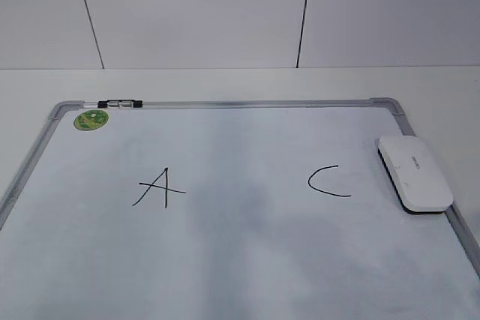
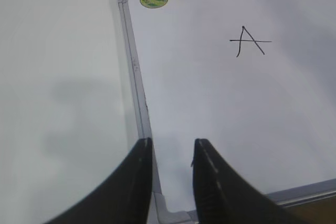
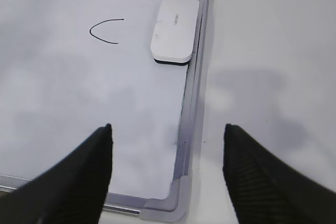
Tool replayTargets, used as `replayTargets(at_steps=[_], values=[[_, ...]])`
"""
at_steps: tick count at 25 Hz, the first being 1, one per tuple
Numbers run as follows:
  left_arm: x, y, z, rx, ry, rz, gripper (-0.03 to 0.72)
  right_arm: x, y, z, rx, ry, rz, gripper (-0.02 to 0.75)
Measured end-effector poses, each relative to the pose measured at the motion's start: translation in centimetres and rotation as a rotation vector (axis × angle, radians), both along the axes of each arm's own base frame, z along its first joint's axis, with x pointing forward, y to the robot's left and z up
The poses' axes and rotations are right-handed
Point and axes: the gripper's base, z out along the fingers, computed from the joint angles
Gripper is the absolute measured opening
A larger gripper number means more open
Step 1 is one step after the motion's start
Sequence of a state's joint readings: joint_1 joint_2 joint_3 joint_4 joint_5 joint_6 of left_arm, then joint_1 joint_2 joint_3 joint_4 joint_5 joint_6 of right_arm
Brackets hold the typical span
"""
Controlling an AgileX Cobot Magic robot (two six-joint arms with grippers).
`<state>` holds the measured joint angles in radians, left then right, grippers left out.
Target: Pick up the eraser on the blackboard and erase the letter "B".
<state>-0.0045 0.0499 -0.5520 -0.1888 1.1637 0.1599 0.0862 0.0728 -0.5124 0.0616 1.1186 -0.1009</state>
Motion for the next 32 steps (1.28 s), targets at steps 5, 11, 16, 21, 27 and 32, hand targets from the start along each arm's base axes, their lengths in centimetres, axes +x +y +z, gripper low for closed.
replayTargets(at_steps=[5, 11, 16, 21, 27, 32], values=[[0.5, 0.0, -0.4, -0.004, -0.014, 0.007, 0.211, -0.6, -0.1, 0.0, 0.003, -0.038, 0.000, 0.495], [0.5, 0.0, -0.4, -0.005, -0.020, 0.007, 0.211, -0.7, -0.1, -0.1, 0.004, -0.041, 0.000, 0.494], [0.5, 0.0, -0.4, -0.005, -0.020, 0.007, 0.211, -1.0, -0.1, -0.9, -0.003, -0.029, -0.002, 0.494], [-0.1, 0.1, -0.4, -0.001, -0.061, 0.011, 0.211, -1.2, -0.2, -0.9, -0.005, -0.040, -0.004, 0.494], [-0.1, 0.2, -0.4, 0.006, -0.065, 0.016, 0.211, -1.2, -0.3, -1.0, -0.024, -0.034, -0.015, 0.494], [-0.1, 0.2, -0.4, 0.008, -0.065, 0.017, 0.211, -1.1, -1.1, -1.0, -0.098, -0.040, -0.063, 0.494]])
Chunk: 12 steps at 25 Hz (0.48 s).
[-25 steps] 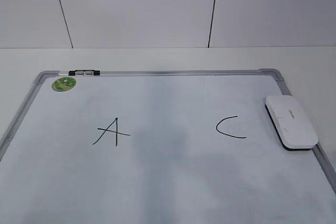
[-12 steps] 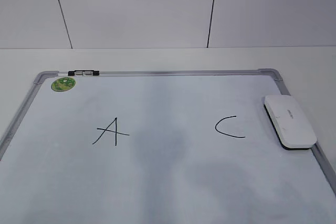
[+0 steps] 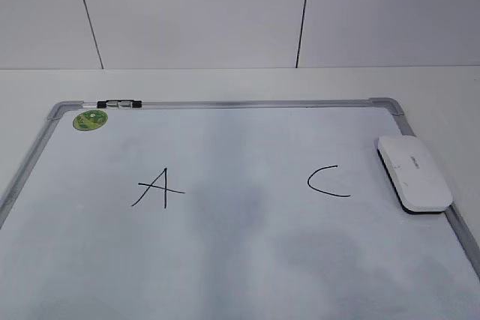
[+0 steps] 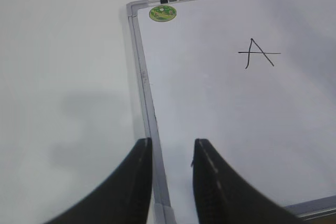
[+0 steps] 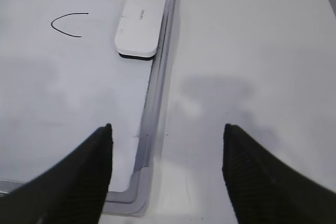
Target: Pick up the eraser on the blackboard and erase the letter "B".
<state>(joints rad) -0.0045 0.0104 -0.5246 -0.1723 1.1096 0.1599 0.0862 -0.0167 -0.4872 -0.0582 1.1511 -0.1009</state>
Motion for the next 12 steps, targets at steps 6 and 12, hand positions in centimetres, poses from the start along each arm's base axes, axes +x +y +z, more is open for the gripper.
replayTargets(at_steps=[6, 12], values=[[0.00, 0.01, 0.00, 0.001, 0.000, 0.001, 0.211, 0.00, -0.09, 0.00, -0.009, -0.001, -0.006, 0.494], [0.00, 0.00, 0.00, 0.000, 0.000, 0.000, 0.211, 0.00, -0.02, 0.00, -0.002, 0.000, -0.001, 0.494]])
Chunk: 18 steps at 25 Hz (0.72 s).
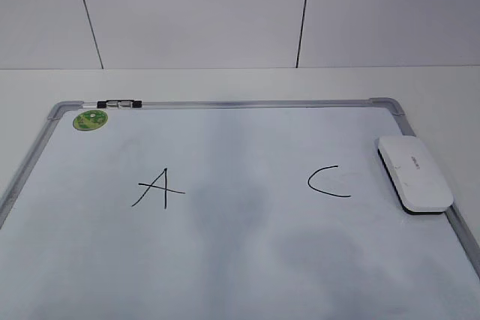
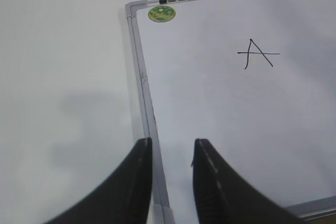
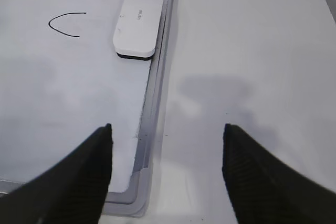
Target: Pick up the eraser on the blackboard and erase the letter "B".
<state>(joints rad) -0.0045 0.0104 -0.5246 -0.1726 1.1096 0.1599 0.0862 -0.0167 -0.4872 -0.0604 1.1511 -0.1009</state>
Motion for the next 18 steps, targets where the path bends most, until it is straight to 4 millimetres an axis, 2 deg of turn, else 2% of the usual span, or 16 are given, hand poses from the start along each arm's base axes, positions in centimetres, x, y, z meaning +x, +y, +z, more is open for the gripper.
replayTargets(at_steps=[18], values=[[0.00, -0.01, 0.00, -0.001, 0.000, -0.001, 0.211, 0.00, 0.07, 0.00, 0.007, 0.001, 0.005, 0.494]])
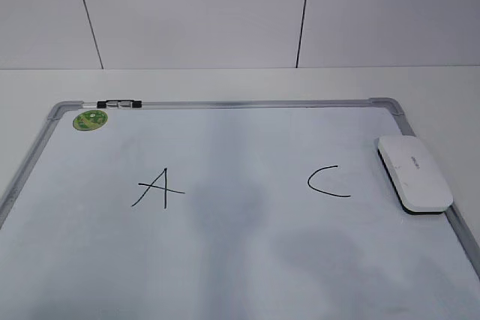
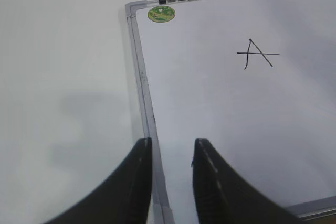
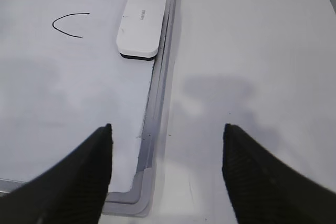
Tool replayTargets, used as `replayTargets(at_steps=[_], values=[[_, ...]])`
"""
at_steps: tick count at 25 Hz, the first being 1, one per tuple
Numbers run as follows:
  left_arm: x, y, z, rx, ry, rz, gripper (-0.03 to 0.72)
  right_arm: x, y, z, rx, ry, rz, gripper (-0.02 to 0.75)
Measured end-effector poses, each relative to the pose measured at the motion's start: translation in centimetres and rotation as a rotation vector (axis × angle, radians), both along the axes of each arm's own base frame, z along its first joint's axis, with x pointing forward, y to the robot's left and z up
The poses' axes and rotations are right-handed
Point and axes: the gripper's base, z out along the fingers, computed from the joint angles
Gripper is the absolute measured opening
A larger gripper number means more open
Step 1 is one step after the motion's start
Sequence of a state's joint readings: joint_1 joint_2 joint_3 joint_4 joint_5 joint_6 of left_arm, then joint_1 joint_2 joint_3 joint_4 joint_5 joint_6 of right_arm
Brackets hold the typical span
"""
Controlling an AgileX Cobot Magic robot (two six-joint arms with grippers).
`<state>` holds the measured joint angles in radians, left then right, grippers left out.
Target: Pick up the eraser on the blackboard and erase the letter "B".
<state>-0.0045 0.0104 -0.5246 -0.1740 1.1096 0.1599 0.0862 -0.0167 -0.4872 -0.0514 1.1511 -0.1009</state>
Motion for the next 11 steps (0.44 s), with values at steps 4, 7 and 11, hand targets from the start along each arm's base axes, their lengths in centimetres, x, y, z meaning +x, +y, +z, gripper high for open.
replayTargets(at_steps=[4, 7, 11], values=[[0.00, 0.00, 0.00, 0.000, 0.000, 0.000, 0.211, 0.00, 0.00, 0.00, 0.000, 0.000, 0.000, 0.494], [0.00, 0.00, 0.00, 0.000, 0.000, 0.000, 0.211, 0.00, 0.01, 0.00, 0.001, 0.000, 0.001, 0.494], [0.00, 0.00, 0.00, 0.000, 0.000, 0.000, 0.211, 0.00, 0.01, 0.00, 0.001, 0.000, 0.001, 0.494]])
